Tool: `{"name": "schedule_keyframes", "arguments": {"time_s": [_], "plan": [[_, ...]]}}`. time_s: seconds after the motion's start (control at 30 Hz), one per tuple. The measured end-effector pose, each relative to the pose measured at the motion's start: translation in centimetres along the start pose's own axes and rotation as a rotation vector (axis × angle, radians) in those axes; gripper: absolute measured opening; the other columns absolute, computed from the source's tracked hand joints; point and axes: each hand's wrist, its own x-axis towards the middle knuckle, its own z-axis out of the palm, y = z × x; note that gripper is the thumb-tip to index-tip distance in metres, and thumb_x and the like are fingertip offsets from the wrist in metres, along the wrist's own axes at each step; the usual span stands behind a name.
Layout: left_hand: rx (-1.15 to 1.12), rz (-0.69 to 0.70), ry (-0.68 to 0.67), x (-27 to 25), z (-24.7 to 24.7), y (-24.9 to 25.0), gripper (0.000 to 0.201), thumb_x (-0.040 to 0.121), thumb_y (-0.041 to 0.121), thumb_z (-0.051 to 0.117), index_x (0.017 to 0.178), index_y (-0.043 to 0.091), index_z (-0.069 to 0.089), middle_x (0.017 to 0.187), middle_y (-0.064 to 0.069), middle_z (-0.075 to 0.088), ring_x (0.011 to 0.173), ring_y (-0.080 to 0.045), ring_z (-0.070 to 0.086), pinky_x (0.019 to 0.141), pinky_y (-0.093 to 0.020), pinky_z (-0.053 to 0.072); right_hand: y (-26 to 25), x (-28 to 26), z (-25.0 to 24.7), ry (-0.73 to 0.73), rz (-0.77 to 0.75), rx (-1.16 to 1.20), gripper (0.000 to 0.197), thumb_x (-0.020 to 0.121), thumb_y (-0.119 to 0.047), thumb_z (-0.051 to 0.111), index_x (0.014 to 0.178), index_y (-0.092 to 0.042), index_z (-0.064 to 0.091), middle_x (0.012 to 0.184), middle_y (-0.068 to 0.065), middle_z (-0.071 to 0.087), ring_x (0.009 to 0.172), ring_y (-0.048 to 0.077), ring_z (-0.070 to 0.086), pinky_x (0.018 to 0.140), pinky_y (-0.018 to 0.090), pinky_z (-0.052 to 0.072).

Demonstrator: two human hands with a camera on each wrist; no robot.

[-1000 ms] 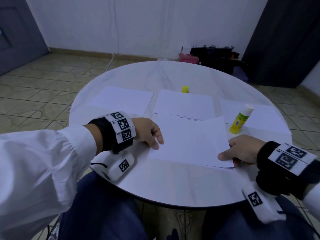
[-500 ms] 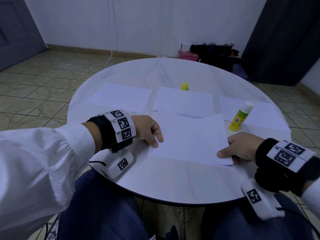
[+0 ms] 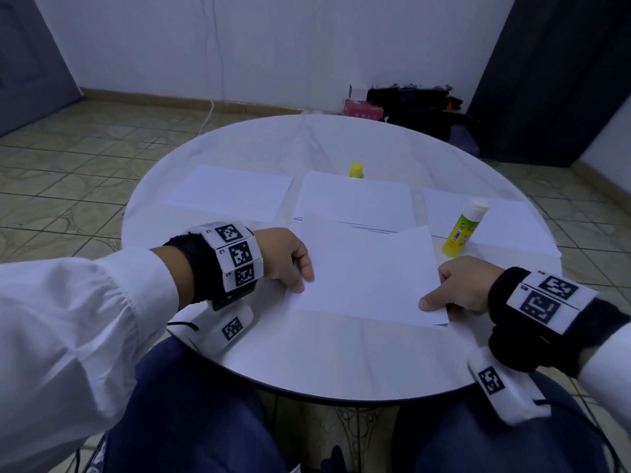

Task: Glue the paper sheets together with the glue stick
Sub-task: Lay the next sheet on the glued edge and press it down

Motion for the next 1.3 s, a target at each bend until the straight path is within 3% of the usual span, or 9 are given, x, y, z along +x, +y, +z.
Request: {"name": "schedule_keyframes", "arguments": {"time_s": [0.1,0.33,0.53,0.97,1.03,1.07,1.17,1.23,1.3], "plan": [[0.0,-0.008,-0.005,0.0,-0.1,-0.1,0.018,0.076,0.013,0.079,0.08,0.026,0.067,0.04,0.019,0.05,0.036,0.008,0.045,0.044,-0.005,0.033,0.0,0.0,-0.5,-0.022,0.004,0.044,0.035,0.074,-0.011,0.079,0.063,-0.011,0.045,0.04,-0.001,0.055,0.034,0.01,0.047,0.031,0.013,0.029],[0.001,-0.015,-0.026,0.2,0.0,-0.2,0.019,0.076,0.014,0.079,0.079,0.027,0.067,0.054,0.012,0.054,0.038,0.005,0.045,0.045,-0.007,0.036,0.5,-0.3,-0.7,-0.052,-0.033,0.071,0.037,0.075,-0.006,0.077,0.061,-0.011,0.044,0.033,-0.006,0.052,0.025,0.004,0.043,0.031,0.01,0.028],[0.032,-0.013,-0.025,0.4,-0.1,-0.1,0.019,0.075,0.015,0.08,0.078,0.029,0.067,0.054,0.012,0.052,0.037,0.004,0.044,0.045,-0.007,0.035,0.7,-0.4,-0.5,-0.027,-0.043,0.07,0.037,0.074,-0.005,0.078,0.062,-0.013,0.044,0.046,-0.003,0.055,0.044,0.011,0.049,0.031,0.01,0.029],[0.057,-0.031,-0.038,0.5,-0.1,-0.1,0.018,0.076,0.016,0.079,0.079,0.03,0.068,0.061,0.009,0.057,0.052,-0.008,0.047,0.049,-0.009,0.038,0.7,0.1,-0.3,-0.03,-0.014,0.029,0.035,0.073,-0.009,0.08,0.068,-0.013,0.045,0.061,0.001,0.058,0.051,0.012,0.053,0.043,0.017,0.038],[0.075,-0.032,-0.038,0.5,-0.2,0.0,0.018,0.076,0.017,0.079,0.08,0.03,0.067,0.062,0.01,0.056,0.05,-0.006,0.046,0.05,-0.01,0.037,0.4,0.0,-0.3,-0.009,0.007,-0.033,0.03,0.073,-0.014,0.08,0.079,-0.011,0.051,0.075,0.003,0.062,0.064,0.016,0.056,0.053,0.021,0.041],[0.093,-0.035,-0.04,0.5,-0.2,0.2,0.018,0.076,0.018,0.079,0.082,0.03,0.066,0.063,0.009,0.056,0.05,-0.005,0.046,0.051,-0.011,0.038,0.2,-0.2,-0.3,0.009,0.013,-0.079,0.036,0.073,-0.018,0.08,0.095,-0.01,0.053,0.09,0.006,0.062,0.078,0.019,0.057,0.063,0.024,0.043],[0.223,-0.07,-0.052,0.4,-0.4,0.7,0.029,0.076,0.029,0.078,0.099,0.028,0.059,0.073,0.008,0.061,0.058,-0.007,0.051,0.058,-0.019,0.04,0.3,-0.4,-0.4,0.049,-0.001,-0.13,0.093,0.074,-0.023,0.079,0.145,-0.016,0.021,0.136,0.009,0.046,0.119,0.026,0.048,0.092,0.029,0.04],[0.372,-0.141,-0.075,0.1,-0.7,1.3,0.046,0.075,0.04,0.077,0.112,0.03,0.051,0.084,0.004,0.068,0.059,-0.008,0.054,0.06,-0.021,0.04,0.2,-0.6,-0.7,-0.009,-0.076,-0.21,0.098,0.078,-0.026,0.076,0.151,-0.021,0.01,0.151,0.002,0.031,0.134,0.022,0.036,0.104,0.028,0.032],[0.56,-0.177,-0.094,-0.2,-1.2,2.8,0.059,0.074,0.047,0.076,0.121,0.027,0.046,0.092,0.002,0.064,0.07,-0.014,0.057,0.065,-0.021,0.04,0.0,-0.7,-1.0,-0.079,-0.106,-0.337,0.088,0.083,-0.031,0.07,0.152,-0.021,0.016,0.155,-0.002,0.024,0.14,0.019,0.029,0.109,0.026,0.026]]}}
